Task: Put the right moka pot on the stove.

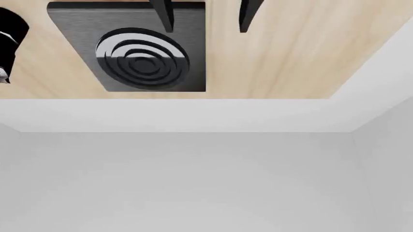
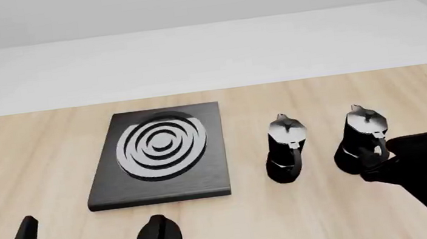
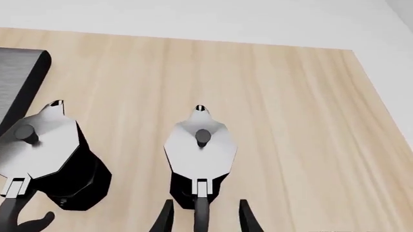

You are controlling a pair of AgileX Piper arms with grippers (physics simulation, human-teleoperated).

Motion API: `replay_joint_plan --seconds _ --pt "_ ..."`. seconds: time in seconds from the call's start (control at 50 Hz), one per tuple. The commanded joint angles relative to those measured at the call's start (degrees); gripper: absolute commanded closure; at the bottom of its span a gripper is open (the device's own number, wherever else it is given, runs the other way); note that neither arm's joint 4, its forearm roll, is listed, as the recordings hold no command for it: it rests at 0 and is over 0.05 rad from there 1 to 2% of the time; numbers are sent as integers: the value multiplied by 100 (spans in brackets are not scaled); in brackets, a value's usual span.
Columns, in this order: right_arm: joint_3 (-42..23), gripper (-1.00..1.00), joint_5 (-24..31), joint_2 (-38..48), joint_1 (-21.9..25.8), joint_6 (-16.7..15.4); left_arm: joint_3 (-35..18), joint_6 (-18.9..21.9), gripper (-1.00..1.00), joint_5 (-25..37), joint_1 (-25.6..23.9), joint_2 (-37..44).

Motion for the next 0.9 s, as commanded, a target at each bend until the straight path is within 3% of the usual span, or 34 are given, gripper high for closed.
replay_joint_plan --seconds 0.02,0.18,0.2,0.44,0.9 --pt "-15 -100 -126 170 -134 -24 0 0 -100 0 0 0" --pt "28 -100 -300 337 -6 33 0 0 -100 0 0 0" --pt "38 100 -305 350 11 49 0 0 -100 0 0 0" --pt "117 100 -330 272 77 325 0 0 -100 0 0 0" --pt "-358 100 944 -989 144 298 0 0 -100 0 0 0"
